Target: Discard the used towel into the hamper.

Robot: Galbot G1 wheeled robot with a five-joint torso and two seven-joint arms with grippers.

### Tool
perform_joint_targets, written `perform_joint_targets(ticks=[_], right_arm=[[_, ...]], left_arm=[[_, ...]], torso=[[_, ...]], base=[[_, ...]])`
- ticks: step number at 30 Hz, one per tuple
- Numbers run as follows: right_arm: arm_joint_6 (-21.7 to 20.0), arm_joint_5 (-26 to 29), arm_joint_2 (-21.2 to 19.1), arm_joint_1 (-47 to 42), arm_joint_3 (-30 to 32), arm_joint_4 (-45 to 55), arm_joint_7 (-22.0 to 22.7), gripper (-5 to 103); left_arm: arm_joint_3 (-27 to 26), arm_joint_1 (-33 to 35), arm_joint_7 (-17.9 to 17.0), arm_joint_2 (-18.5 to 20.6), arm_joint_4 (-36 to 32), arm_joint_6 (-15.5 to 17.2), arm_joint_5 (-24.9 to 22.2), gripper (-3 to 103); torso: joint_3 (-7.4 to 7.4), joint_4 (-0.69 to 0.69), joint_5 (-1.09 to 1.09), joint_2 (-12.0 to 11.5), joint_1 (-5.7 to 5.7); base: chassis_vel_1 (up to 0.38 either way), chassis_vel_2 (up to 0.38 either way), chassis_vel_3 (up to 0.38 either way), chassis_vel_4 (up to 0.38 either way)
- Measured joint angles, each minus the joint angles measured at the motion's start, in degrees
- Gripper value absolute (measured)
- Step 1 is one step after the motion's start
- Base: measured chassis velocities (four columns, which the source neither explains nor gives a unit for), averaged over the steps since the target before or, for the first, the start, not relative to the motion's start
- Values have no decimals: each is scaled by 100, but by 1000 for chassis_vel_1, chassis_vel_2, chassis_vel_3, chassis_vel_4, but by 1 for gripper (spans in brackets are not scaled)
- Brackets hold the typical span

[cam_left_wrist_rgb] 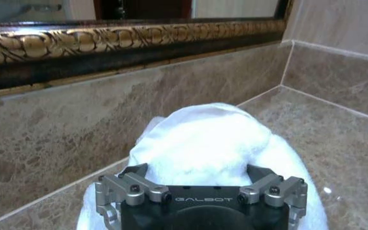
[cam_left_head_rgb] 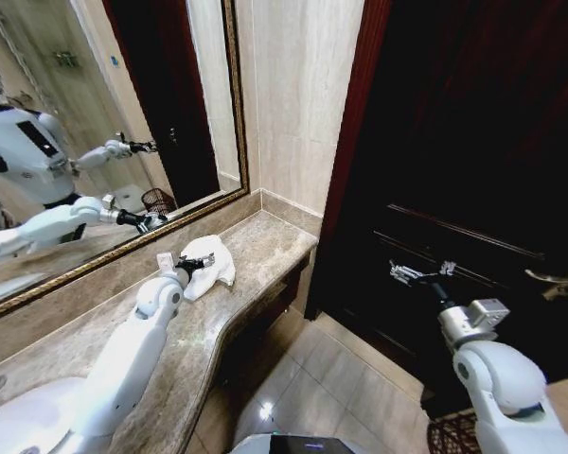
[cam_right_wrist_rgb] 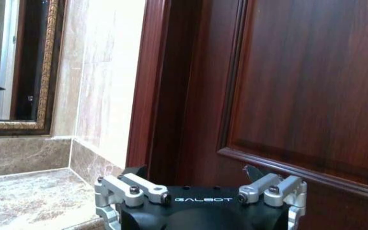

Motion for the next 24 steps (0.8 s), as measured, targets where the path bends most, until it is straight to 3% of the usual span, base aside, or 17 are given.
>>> perform_joint_targets(ticks=[24], right_arm=[[283,-55,110,199,-135,-355,-130,100]], left_arm=[[143,15,178,-60,233,133,99,100]], torso=[[-1,2,1,0,0]], base=[[0,0,0,0]])
